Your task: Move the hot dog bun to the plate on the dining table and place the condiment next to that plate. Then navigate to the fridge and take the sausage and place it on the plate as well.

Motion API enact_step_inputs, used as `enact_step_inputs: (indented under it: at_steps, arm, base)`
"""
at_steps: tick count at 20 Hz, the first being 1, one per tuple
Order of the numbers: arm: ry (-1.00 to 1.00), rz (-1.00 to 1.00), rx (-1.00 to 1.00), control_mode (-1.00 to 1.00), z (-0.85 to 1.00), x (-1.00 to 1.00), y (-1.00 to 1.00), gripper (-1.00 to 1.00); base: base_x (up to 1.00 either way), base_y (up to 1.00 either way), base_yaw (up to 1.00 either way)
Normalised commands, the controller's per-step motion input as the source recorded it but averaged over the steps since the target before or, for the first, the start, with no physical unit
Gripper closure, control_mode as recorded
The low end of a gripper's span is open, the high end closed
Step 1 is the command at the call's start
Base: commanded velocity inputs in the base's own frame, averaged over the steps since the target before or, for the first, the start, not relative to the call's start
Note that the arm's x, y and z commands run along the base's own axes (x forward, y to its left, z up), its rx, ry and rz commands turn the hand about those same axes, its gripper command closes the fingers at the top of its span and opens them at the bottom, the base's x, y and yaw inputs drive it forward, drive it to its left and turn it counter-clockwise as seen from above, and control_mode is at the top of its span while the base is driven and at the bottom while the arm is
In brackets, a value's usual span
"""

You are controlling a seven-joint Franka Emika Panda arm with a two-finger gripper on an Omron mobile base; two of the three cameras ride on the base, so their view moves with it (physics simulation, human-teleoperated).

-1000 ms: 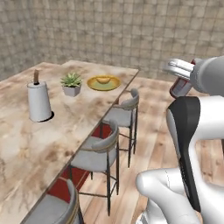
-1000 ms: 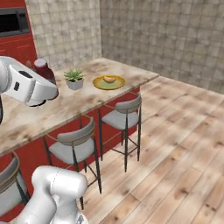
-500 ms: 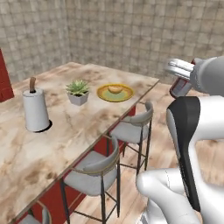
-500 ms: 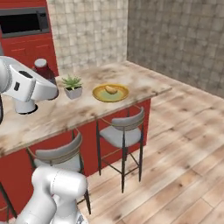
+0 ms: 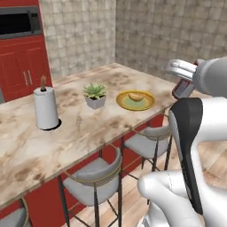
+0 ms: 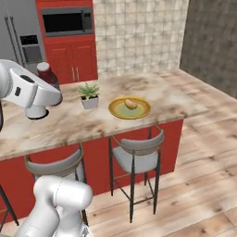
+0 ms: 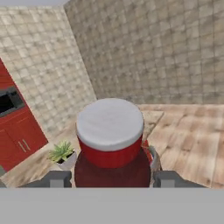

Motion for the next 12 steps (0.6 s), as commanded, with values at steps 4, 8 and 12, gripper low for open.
enact_step_inputs:
  at_steps: [4,8,12]
  arm:
    - [0.00,0.00,0.00,1.00,0.00,0.00,0.00,1.00]
    - [0.00,0.00,0.00,1.00,0.00,0.00,0.00,1.00]
    - [0.00,0.00,0.00,1.00,0.00,0.00,0.00,1.00]
  base:
    - [0.33,-0.68,0.48]
    - [0.28,-0.81,0.43]
    - [0.19,-0.87,0.42]
